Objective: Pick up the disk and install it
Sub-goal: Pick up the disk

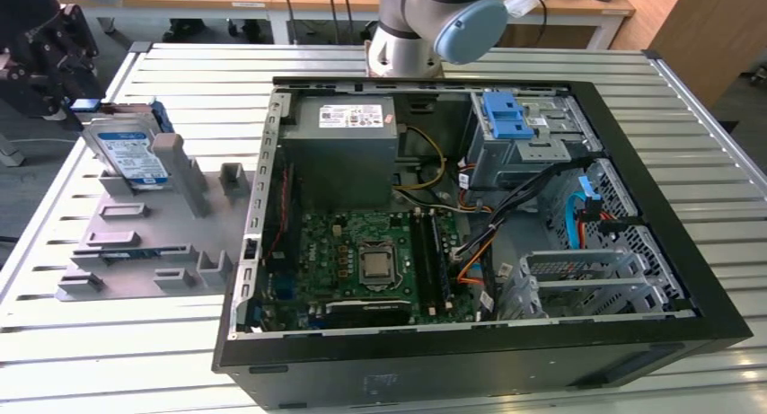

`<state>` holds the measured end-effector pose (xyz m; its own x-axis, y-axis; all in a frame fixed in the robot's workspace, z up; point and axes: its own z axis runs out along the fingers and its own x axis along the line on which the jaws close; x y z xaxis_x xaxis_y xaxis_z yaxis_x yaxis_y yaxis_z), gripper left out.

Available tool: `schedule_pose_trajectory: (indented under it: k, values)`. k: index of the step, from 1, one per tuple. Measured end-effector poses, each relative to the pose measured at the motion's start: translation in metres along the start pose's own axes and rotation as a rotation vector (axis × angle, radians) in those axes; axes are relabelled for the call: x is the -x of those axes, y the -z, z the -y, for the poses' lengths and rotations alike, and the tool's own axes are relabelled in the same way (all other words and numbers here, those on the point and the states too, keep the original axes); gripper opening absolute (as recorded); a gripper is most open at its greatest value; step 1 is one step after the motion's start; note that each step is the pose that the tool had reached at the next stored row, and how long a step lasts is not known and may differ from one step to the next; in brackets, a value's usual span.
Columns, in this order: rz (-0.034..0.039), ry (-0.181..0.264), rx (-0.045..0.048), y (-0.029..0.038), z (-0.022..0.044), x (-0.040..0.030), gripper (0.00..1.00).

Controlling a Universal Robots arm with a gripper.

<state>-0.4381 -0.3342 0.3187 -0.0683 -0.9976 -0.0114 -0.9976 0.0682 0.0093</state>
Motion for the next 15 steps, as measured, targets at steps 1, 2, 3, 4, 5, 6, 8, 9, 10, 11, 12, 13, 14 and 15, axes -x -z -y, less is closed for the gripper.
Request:
schedule_pose_trajectory:
  k: [1,2,3,4,5,6,8,9,10,11,12,13,14,15]
  values:
    - [0.0,0.0,0.0001,0.0,0.0,0.0,0.66]
    - [-0.0001,0.0,0.0002,0.0,0.0,0.0,0.66]
    - [0.0,0.0,0.0001,-0.0001,0.0,0.0,0.66]
    - [0.0001,0.0,-0.0001,-0.0002,0.0,0.0,0.66]
    - [0.0,0.0,-0.0001,-0.0002,0.0,0.0,0.66]
    - [0.0,0.0,-0.0001,-0.0003,0.0,0.0,0.66]
    - [0.0002,0.0,-0.0004,-0.001,0.0,0.0,0.66]
    - [0.0001,0.0,-0.0003,-0.0014,0.0,0.0002,0.66]
    - [0.0,0.0,-0.0001,-0.0019,-0.0001,0.0005,0.65]
    - [0.0001,0.0,-0.0002,-0.0026,-0.0001,0.0013,0.65]
    - [0.0001,0.0,-0.0002,-0.0034,-0.0001,0.0019,0.58]
    - [0.0002,0.0,-0.0003,-0.0044,-0.0002,0.0022,0.58]
    - [0.0002,0.0,-0.0003,-0.0055,-0.0003,0.0024,0.58]
    - [0.0001,0.001,-0.0001,-0.0066,-0.0007,0.0024,0.58]
